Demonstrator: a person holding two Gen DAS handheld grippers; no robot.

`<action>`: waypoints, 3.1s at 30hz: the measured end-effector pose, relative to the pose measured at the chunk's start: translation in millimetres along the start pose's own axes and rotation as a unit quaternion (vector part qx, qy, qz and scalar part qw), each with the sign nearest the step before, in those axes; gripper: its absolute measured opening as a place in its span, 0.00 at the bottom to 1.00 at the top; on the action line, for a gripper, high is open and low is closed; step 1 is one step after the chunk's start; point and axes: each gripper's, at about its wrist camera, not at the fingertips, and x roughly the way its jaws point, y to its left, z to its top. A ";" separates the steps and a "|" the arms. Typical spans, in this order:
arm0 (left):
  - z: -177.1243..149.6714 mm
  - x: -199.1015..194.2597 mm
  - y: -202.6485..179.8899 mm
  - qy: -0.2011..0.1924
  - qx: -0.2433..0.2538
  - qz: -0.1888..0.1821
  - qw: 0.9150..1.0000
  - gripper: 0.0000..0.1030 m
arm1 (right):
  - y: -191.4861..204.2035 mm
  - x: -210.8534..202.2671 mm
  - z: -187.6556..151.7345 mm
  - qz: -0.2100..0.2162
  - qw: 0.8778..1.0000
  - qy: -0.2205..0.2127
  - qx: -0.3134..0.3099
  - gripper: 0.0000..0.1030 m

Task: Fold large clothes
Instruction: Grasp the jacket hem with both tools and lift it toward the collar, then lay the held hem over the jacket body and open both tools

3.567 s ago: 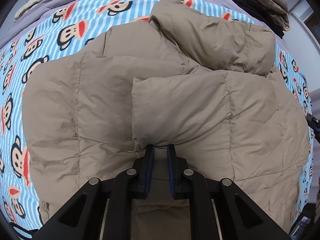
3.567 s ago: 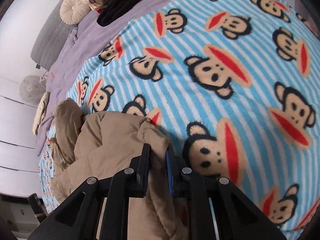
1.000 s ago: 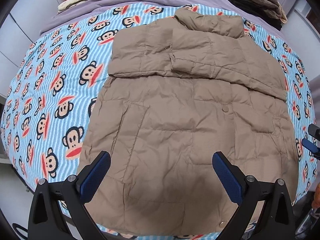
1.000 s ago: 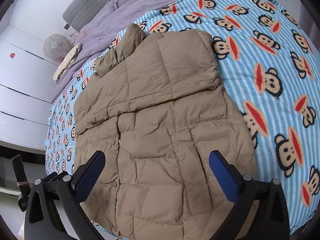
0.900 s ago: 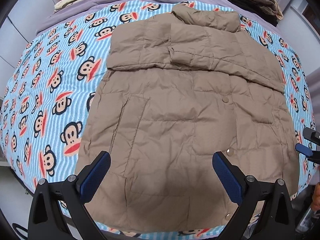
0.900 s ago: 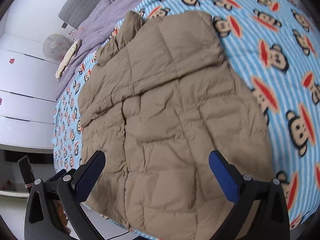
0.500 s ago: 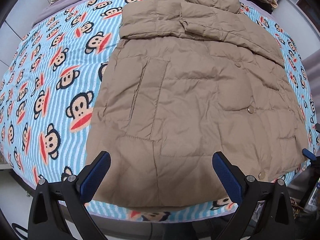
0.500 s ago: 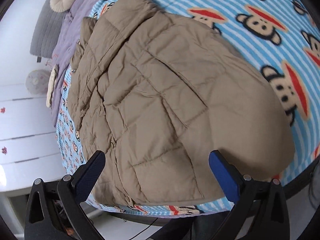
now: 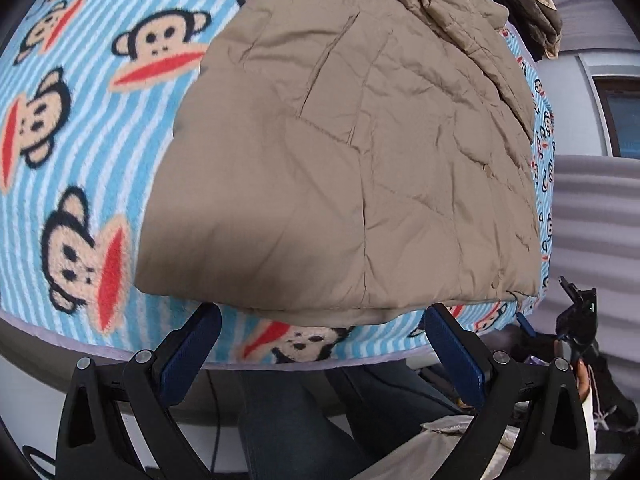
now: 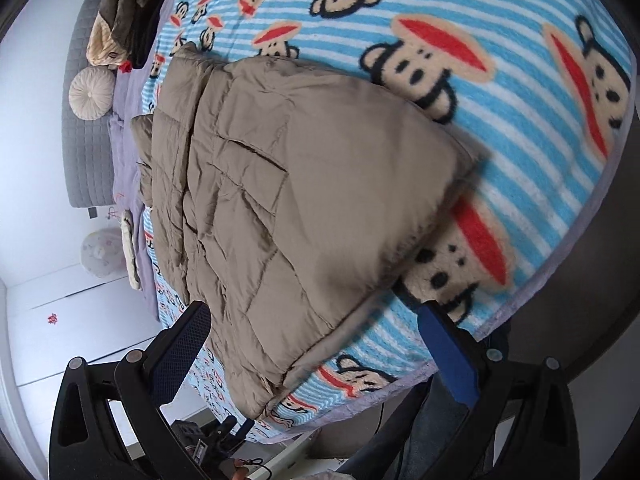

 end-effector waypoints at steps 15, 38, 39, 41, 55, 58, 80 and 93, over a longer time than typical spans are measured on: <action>28.4 8.2 -19.9 -0.030 0.014 -0.018 0.999 0.55 | -9.0 15.5 2.2 0.080 0.996 -0.017 0.037 0.87; 167.2 -103.7 -124.1 -0.213 0.055 0.024 0.975 0.16 | 184.9 37.6 106.0 0.112 0.980 0.027 -0.165 0.09; 179.5 -106.6 -131.0 -0.223 0.054 0.034 0.973 0.16 | 198.8 42.3 115.1 0.110 0.978 0.031 -0.177 0.09; 203.8 -111.4 -144.1 -0.241 0.050 0.047 0.968 0.16 | 225.5 52.8 136.5 0.111 0.974 0.039 -0.195 0.09; 367.3 -58.4 -140.8 -0.231 0.022 0.127 0.964 0.16 | 348.4 171.3 236.7 0.024 0.963 0.022 -0.268 0.09; 389.4 -38.0 -130.8 -0.214 0.014 0.124 0.969 0.16 | 348.3 193.4 246.2 0.002 0.964 0.014 -0.267 0.09; 346.6 -49.1 -167.4 -0.245 0.154 0.196 0.937 0.93 | 372.8 175.1 208.9 -0.065 0.925 -0.032 -0.374 0.72; 420.0 20.1 -122.8 -0.253 0.055 0.239 0.936 0.81 | 323.3 214.4 274.6 -0.138 0.930 -0.098 -0.327 0.08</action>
